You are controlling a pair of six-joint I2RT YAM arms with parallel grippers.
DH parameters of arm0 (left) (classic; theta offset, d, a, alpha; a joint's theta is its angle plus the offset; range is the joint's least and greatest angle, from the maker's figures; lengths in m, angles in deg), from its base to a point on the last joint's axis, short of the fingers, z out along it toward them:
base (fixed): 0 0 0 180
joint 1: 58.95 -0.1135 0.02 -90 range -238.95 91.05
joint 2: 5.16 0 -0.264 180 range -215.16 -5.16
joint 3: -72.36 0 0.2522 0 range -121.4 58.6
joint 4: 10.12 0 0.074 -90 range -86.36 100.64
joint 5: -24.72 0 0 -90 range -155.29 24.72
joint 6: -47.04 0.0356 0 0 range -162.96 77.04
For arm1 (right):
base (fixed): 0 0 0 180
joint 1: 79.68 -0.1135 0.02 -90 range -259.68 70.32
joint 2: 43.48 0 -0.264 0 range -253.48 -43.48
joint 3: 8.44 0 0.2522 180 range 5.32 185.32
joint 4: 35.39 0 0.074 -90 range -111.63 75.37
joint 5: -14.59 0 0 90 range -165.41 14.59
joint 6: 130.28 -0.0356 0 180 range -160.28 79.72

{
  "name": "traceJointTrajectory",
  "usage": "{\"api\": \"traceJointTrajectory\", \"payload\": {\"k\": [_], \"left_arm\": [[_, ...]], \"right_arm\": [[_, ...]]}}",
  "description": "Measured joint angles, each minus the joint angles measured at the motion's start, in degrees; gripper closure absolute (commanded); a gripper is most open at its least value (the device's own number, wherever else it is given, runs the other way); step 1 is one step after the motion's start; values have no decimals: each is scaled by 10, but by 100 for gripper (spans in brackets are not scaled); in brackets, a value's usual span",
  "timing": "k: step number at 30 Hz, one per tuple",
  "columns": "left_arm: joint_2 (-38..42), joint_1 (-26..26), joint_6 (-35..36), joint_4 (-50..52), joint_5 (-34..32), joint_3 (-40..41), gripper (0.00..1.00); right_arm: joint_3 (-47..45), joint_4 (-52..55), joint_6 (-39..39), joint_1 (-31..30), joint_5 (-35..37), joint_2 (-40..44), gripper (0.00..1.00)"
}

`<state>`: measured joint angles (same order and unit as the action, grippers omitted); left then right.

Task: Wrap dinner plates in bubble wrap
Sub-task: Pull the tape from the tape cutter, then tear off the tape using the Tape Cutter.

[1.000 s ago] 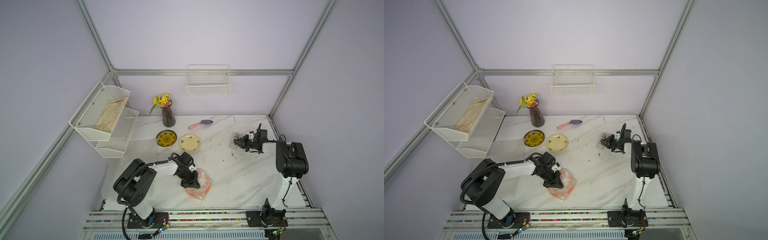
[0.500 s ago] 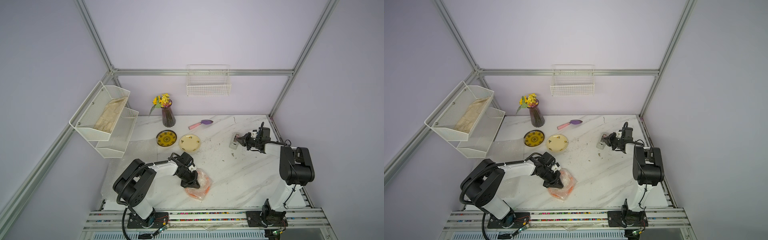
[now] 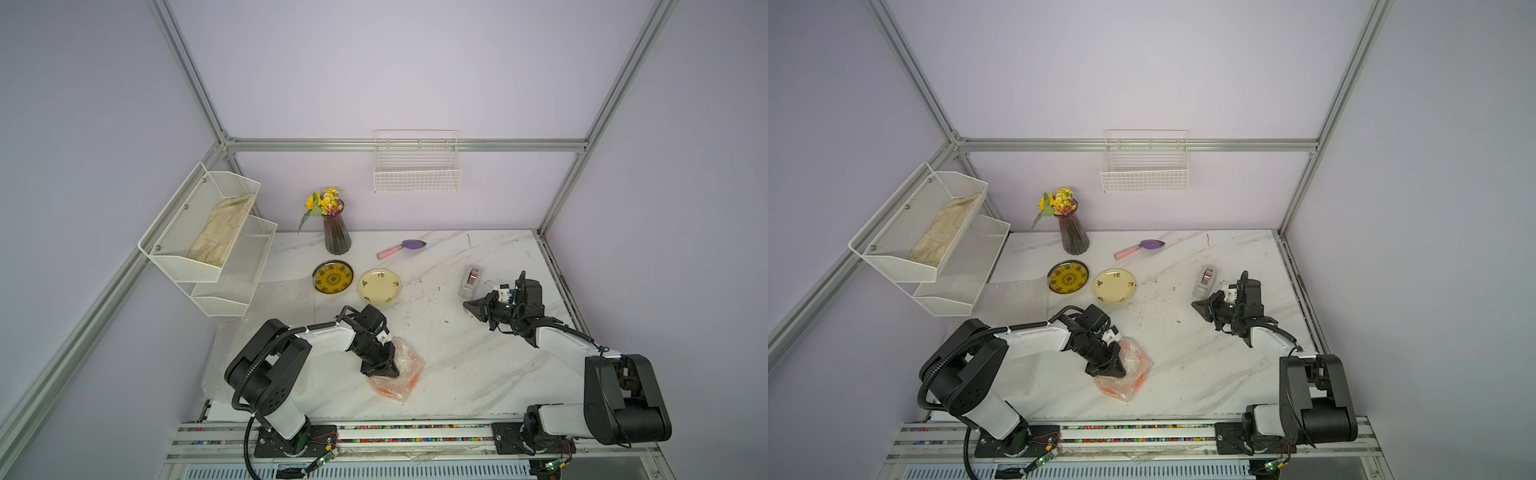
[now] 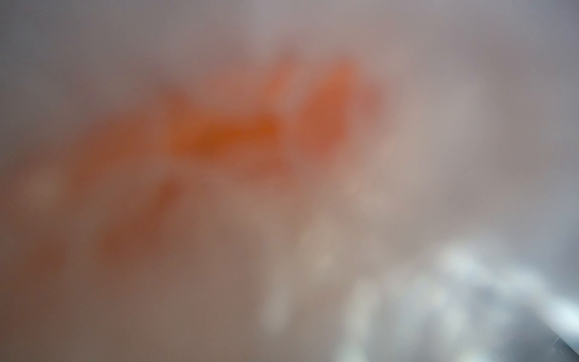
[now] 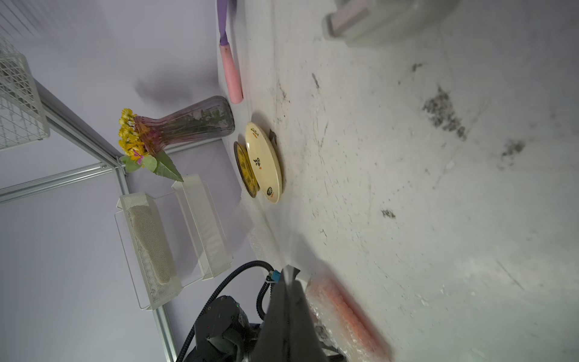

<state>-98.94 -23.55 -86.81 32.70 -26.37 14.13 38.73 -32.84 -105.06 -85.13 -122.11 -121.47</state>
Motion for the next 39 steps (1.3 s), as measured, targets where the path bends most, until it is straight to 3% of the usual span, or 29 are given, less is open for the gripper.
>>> {"api": "traceJointTrajectory", "payload": {"k": [10,16,21,26,30,33,39], "left_arm": [[1,0,0,3,-1,0,90],[1,0,0,3,-2,0,90],[1,0,0,3,-2,0,90],[5,0,0,6,-6,1,90],[6,2,0,8,-7,1,90],[6,3,0,9,-8,1,90],[7,3,0,12,-9,1,90]], "right_arm": [[-59,-38,-9,-32,22,-11,100],[-87,-137,-9,-38,24,-127,100],[-115,-203,-21,-56,27,-143,79],[-140,-101,-20,-96,3,-23,63],[-111,-36,7,-46,-9,62,52],[-71,-14,51,19,-7,44,43],[20,-12,158,53,25,-89,47]]}}
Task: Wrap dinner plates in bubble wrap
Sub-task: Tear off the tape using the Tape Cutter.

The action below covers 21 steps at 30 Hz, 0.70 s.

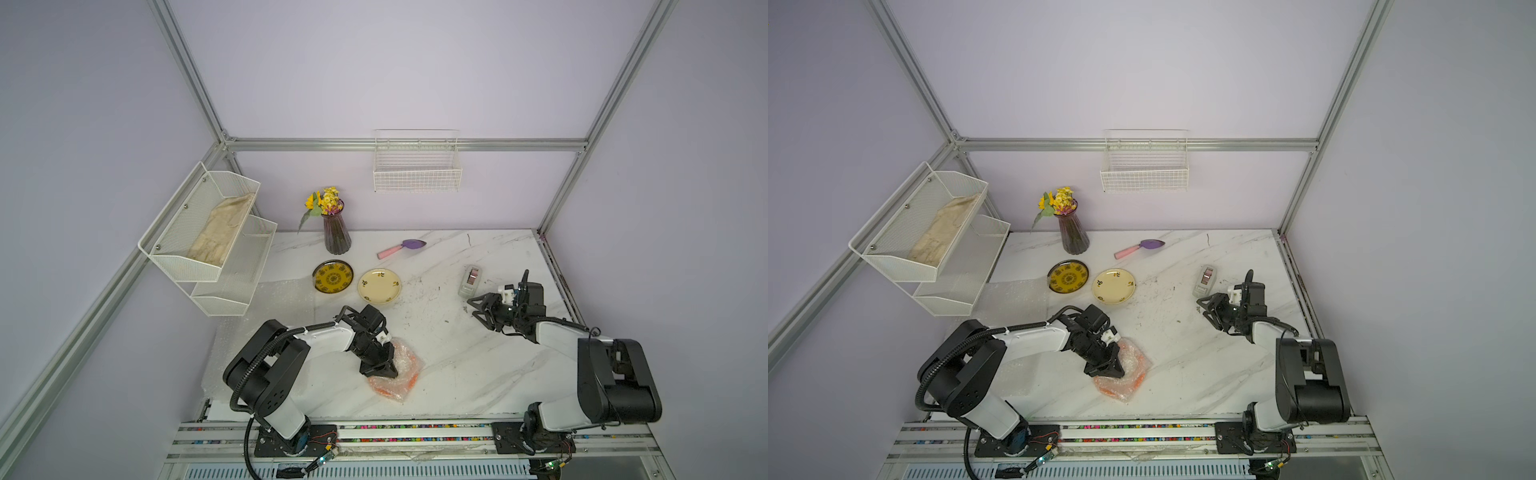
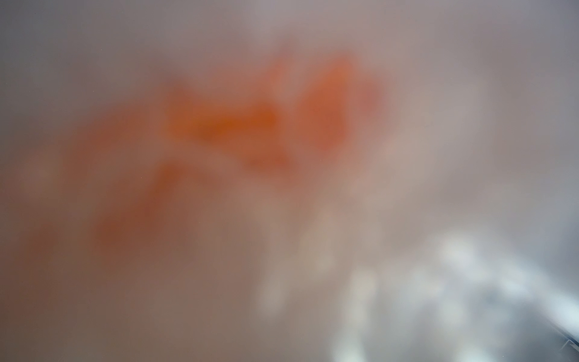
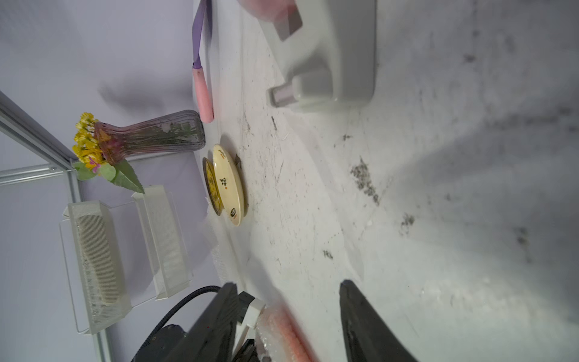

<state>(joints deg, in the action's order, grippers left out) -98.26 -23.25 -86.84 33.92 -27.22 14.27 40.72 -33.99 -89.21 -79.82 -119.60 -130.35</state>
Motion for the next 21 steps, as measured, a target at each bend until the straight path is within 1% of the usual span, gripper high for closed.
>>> {"api": "traceJointTrajectory", "payload": {"k": [2,6,10,12,16,19,21], "left_arm": [[1,0,0,2,-1,0,90],[1,0,0,2,-2,0,90],[1,1,0,3,-2,0,90],[1,1,0,3,-2,0,90],[1,2,-1,3,-2,0,90],[1,3,-1,2,-4,0,90],[1,3,-1,2,-5,0,90]], "right_arm": [[15,-25,16,0,5,-47,49],[30,-110,14,0,4,-130,53],[42,-167,5,0,5,-174,54],[54,-198,-1,0,5,-190,57],[62,-234,-21,-1,-3,-215,73],[62,-238,-26,-2,-3,-218,88],[64,-233,-24,-2,-1,-216,99]]}}
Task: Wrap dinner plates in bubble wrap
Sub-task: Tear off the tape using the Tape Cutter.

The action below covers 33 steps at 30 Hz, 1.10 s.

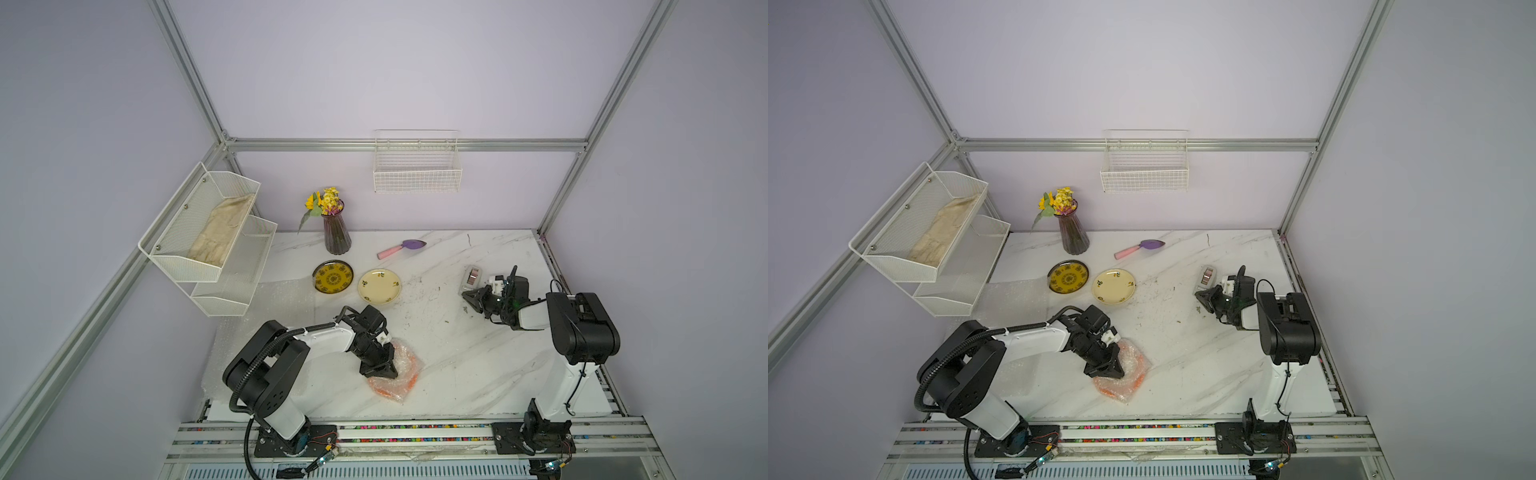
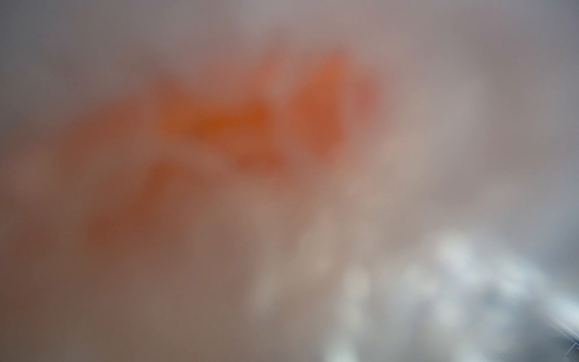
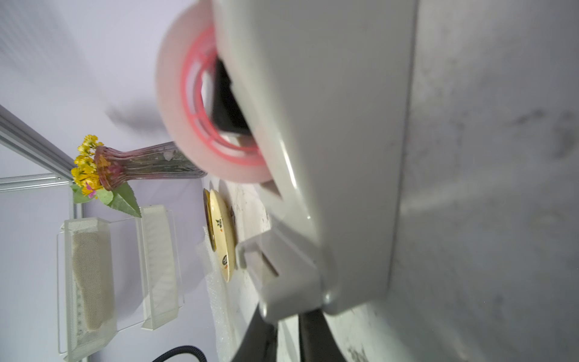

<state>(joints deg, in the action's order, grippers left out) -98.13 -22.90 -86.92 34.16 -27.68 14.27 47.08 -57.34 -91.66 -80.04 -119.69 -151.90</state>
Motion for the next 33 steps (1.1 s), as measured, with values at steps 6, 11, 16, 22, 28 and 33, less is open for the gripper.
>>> {"api": "traceJointTrajectory", "payload": {"k": [6,11,16,22,28,33], "left_arm": [[1,1,0,0,-3,0,91],[3,4,0,0,-7,0,91],[5,6,-2,0,-11,0,91],[16,12,1,-4,-27,1,93],[31,13,16,-7,-45,7,94],[36,13,31,-18,-50,12,94]], "right_arm": [[28,105,9,-8,37,19,100],[29,197,4,-7,66,29,100],[16,265,32,-13,109,85,100],[17,385,120,-26,114,251,100],[19,495,177,-64,86,415,100],[19,586,184,-152,87,541,100]]}}
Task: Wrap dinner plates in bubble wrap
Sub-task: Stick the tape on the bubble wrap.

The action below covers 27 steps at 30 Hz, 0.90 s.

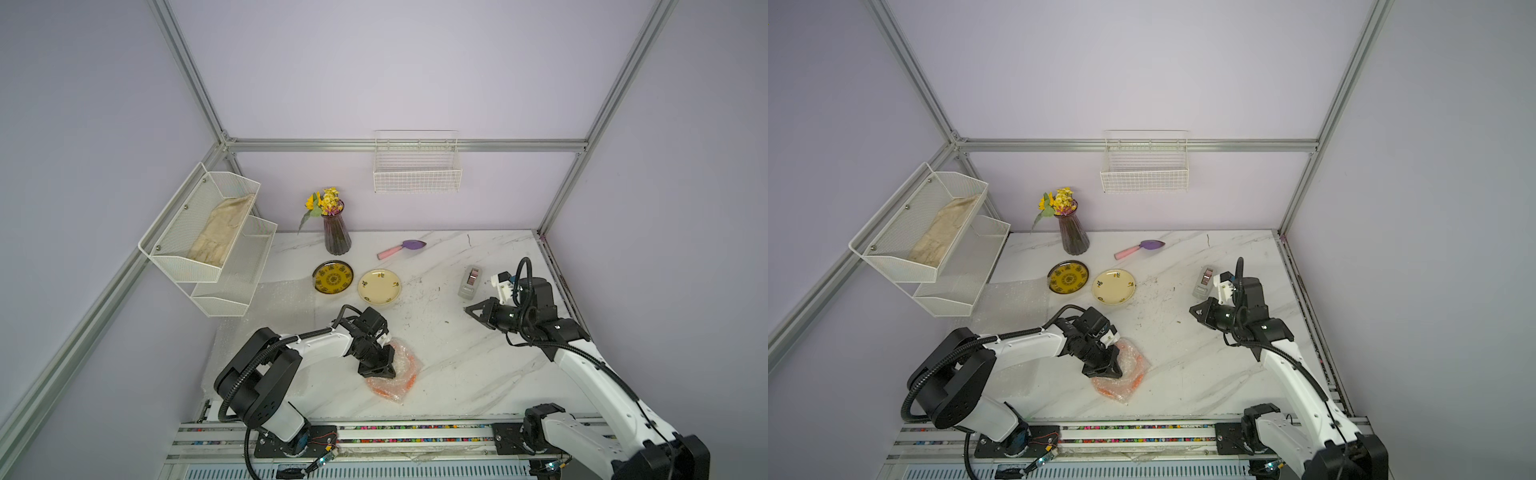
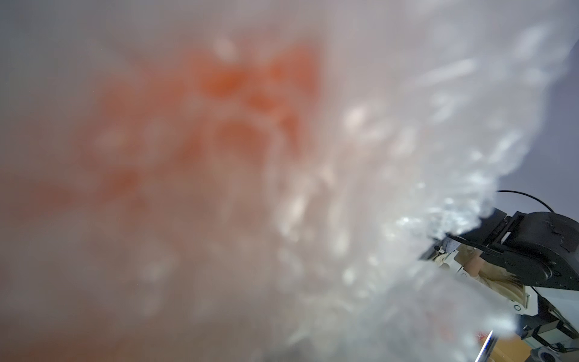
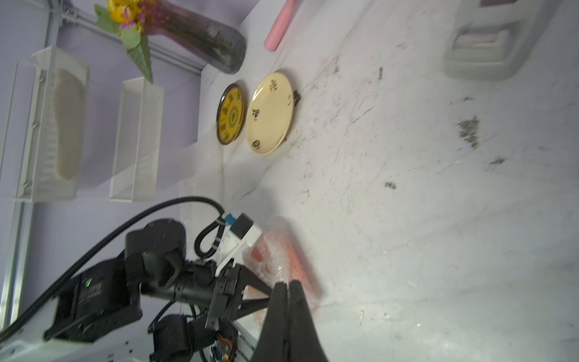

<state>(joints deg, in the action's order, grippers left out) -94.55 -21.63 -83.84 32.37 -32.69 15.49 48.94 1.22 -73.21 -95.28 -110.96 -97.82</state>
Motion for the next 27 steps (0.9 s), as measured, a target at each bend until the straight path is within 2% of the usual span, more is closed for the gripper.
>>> {"api": "traceJointTrajectory", "payload": {"k": [7,12,16,18,22,27], "left_arm": [[0,0,16,-21,-1,3,94],[1,2,26,-45,-1,10,95],[7,3,30,-58,-1,18,95],[11,5,31,-62,-1,20,95],[17,10,31,-74,-1,29,95],[25,11,31,-82,-1,38,95]], "right_arm": [[-26,53,-66,-137,15,124,100],[-57,43,-127,-270,44,130,100],[-58,-7,-154,-395,85,45,100],[-56,-41,-161,-431,97,-17,100],[-49,-99,-165,-444,117,-114,100],[2,-143,-148,-445,132,-223,100]]}}
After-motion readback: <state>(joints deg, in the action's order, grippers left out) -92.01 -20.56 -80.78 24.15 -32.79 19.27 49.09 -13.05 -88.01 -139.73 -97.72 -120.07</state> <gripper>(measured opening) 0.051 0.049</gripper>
